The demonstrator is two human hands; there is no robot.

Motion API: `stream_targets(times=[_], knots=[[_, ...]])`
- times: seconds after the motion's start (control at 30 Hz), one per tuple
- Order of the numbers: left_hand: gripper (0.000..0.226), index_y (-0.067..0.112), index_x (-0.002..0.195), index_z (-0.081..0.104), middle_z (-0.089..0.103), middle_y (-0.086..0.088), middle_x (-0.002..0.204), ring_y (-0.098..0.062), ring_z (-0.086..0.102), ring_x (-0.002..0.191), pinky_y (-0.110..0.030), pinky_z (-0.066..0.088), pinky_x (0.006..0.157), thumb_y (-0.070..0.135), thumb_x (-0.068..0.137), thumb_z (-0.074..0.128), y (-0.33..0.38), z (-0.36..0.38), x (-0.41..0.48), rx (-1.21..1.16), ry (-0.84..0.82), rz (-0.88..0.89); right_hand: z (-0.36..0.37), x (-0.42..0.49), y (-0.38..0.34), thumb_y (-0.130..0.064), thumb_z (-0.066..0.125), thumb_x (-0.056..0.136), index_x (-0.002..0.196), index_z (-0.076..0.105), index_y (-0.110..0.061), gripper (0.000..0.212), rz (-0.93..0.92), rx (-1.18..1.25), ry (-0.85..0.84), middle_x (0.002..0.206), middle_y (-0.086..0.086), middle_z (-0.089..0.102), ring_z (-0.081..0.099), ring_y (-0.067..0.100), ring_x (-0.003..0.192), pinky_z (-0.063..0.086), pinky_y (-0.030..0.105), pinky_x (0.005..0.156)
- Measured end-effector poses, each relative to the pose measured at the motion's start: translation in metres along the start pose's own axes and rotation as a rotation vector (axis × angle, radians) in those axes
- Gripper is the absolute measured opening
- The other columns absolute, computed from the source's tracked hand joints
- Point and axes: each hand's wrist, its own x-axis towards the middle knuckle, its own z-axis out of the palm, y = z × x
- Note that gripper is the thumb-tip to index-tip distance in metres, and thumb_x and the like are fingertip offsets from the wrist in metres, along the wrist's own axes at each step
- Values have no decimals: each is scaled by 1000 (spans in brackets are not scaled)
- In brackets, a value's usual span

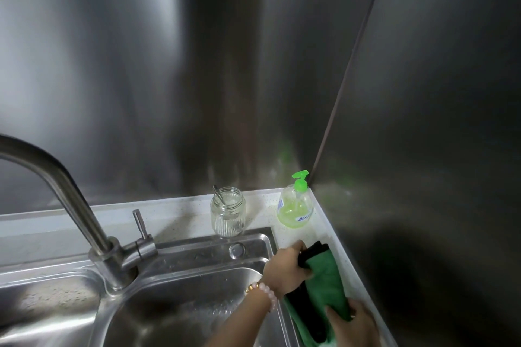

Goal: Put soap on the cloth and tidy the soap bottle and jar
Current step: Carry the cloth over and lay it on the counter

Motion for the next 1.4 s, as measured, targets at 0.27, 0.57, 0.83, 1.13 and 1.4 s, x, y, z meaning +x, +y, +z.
stream_targets(times=[0.27,0.57,0.83,1.13,1.4], knots=[[30,15,84,61,61,0,80,-12,59,76,-22,47,74,12,62,81,9,-47,-51,-686,154,53,-31,-37,-30,10,69,72,76,60,-7,20,-242,522,-146,59,13,72,59,19,54,43,15,49],[59,0,107,67,72,-23,101,-30,69,91,-31,58,76,15,52,81,-39,-36,-123,-1424,244,-114,-18,-81,-47,8,73,70,84,64,-3,20,-395,584,-331,72,17,74,69,28,69,51,20,58],[45,10,73,69,73,0,68,-7,68,68,-15,52,65,25,35,87,-80,-66,-198,-970,741,-236,37,-146,-69,36,43,64,63,58,7,33,-553,475,-231,68,34,63,55,51,88,20,1,75],[7,4,74,74,72,-11,71,-21,65,67,-31,53,68,10,71,75,-138,-157,-334,-1074,974,-256,118,-241,-143,-38,92,25,98,70,-12,81,-440,587,-893,89,11,77,72,26,87,51,39,88],[13,12,75,67,68,-2,65,-15,63,61,-25,49,58,23,82,65,-226,-230,-495,-984,1023,-292,212,-395,-188,-5,71,71,111,63,-17,42,-381,705,-1024,107,8,73,67,26,103,56,34,74]])
